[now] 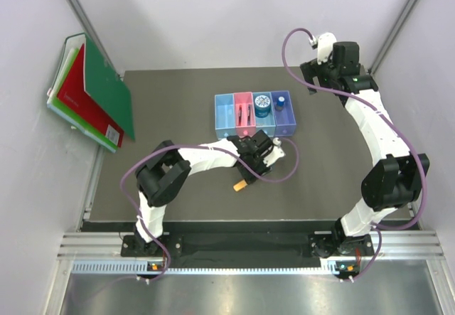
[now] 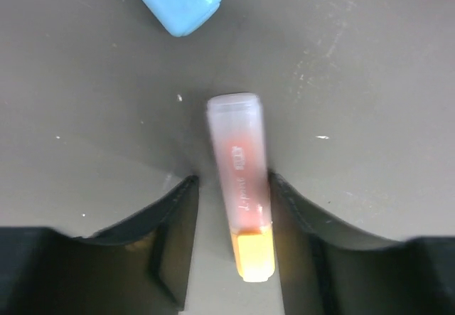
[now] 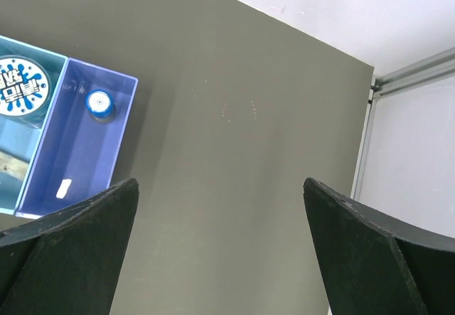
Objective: Sort the stationery into containers
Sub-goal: Pick up the pen from the center of the board.
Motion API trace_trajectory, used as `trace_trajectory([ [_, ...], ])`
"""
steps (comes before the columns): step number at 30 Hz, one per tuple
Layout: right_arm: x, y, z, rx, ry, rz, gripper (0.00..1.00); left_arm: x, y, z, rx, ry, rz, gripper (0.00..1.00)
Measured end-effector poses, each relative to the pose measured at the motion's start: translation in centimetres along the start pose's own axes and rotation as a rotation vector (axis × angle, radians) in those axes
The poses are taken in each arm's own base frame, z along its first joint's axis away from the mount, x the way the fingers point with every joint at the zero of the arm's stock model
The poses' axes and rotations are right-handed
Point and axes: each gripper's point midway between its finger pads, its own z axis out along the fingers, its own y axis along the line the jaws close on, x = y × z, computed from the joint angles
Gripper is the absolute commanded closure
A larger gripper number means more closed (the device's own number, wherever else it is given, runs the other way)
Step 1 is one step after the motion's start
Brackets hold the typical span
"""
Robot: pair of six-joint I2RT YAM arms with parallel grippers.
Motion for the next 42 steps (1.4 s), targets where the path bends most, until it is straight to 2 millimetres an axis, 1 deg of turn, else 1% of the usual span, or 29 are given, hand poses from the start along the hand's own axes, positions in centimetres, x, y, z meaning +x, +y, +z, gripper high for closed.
trace_trajectory([
  [1, 0.0, 0.0, 0.0, 0.0, 0.0, 0.003, 0.01, 0.0, 0.0, 0.0, -0.001, 0.0, -0.005, 0.72],
  [2, 0.0, 0.0, 0.0, 0.0, 0.0, 0.004, 0.01, 0.0, -0.1, 0.1, -0.003, 0.001, -0.006, 0.84],
  [3, 0.0, 0.0, 0.0, 0.0, 0.0, 0.005, 0.01, 0.0, -0.1, 0.1, -0.009, 0.002, -0.007, 0.92],
  [4, 0.0, 0.0, 0.0, 0.0, -0.001, 0.005, 0.01, 0.0, -0.1, 0.1, -0.015, 0.003, -0.007, 0.98],
  [5, 0.0, 0.0, 0.0, 0.0, -0.001, 0.006, 0.01, 0.0, -0.2, 0.1, -0.02, 0.004, -0.007, 1.0],
  [10, -0.3, -0.1, -0.1, 0.002, -0.006, 0.006, 0.01, 0.0, -0.1, 0.0, -0.041, 0.009, -0.008, 1.0],
  [17, -1.3, -0.4, -0.4, 0.011, -0.031, 0.007, 0.01, -0.2, 0.1, -0.2, -0.055, 0.018, -0.022, 1.0],
  [20, -1.6, -0.6, -0.5, 0.014, -0.042, 0.007, 0.01, -0.4, 0.6, -0.3, -0.066, 0.036, -0.03, 1.0],
  [22, -1.8, -0.6, -0.5, 0.015, -0.044, 0.007, 0.01, -0.8, 1.8, -0.3, -0.088, 0.045, -0.046, 1.0],
  [26, -2.2, -0.8, -0.6, 0.019, -0.054, 0.008, 0.01, -1.5, 5.3, -0.7, -0.143, 0.06, -0.103, 1.0],
  [28, -2.2, -0.8, -0.7, 0.02, -0.056, 0.008, 0.01, -2.3, 6.8, -1.1, -0.159, 0.051, -0.131, 1.0],
  [31, -2.4, -0.9, -0.7, 0.022, -0.059, 0.008, 0.01, -4.2, 9.2, -2.8, -0.183, 0.004, -0.173, 1.0],
  [33, -2.4, -1.0, -0.7, 0.026, -0.059, 0.007, 0.01, -5.6, 10.3, -3.8, -0.191, -0.037, -0.189, 1.0],
  [36, -2.4, -1.1, -0.8, 0.033, -0.057, 0.007, 0.01, -7.5, 11.1, -5.2, -0.186, -0.096, -0.2, 1.0],
  [42, -3.2, -1.7, -1.0, 0.057, -0.074, 0.003, 0.01, -9.5, 11.5, -6.8, -0.159, -0.166, -0.218, 1.0],
])
